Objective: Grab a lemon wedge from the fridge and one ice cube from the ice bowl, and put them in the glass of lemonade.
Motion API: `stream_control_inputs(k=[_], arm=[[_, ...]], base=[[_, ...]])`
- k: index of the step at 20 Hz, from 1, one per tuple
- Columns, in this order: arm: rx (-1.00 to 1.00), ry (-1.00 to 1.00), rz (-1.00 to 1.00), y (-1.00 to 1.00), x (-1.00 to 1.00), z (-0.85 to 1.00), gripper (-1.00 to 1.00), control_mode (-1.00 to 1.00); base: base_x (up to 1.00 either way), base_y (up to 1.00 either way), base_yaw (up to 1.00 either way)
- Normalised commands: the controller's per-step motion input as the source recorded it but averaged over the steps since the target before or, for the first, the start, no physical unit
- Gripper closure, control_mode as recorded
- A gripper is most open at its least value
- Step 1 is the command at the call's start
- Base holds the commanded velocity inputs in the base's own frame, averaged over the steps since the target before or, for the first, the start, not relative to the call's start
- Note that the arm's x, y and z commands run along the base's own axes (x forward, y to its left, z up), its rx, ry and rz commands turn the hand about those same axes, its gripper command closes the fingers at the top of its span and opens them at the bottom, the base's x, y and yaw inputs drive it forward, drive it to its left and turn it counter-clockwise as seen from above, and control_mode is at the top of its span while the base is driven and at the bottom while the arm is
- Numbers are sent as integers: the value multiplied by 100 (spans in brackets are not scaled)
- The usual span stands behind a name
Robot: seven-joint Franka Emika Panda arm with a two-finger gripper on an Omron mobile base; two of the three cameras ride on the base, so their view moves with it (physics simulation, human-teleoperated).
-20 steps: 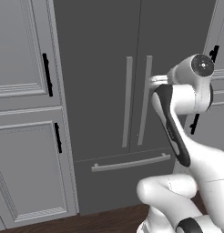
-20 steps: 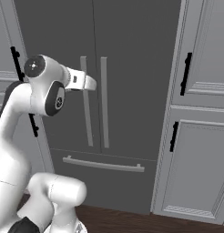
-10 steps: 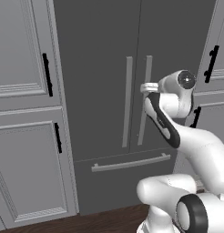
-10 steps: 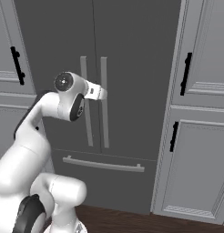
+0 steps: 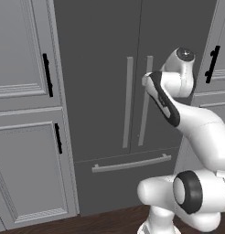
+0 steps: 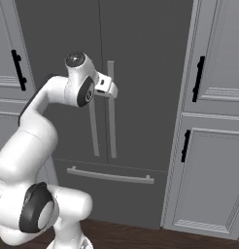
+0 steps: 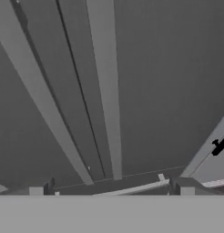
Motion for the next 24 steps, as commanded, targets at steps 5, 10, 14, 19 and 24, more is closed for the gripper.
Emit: stream_control_inputs(k=[5, 10, 14, 19, 24], arm=[[0, 0, 0, 0, 20, -50, -100, -100], [0, 0, 0, 0, 41, -36, -100, -100], [0, 0, 0, 0, 60, -19, -100, -100], [-2, 0, 1, -6, 52, 0, -100, -100], [0, -2, 2, -1, 52, -11, -100, -100]], base=[[0, 0, 0], [0, 0, 0], [0, 0, 0], [0, 0, 0], [0, 0, 0]])
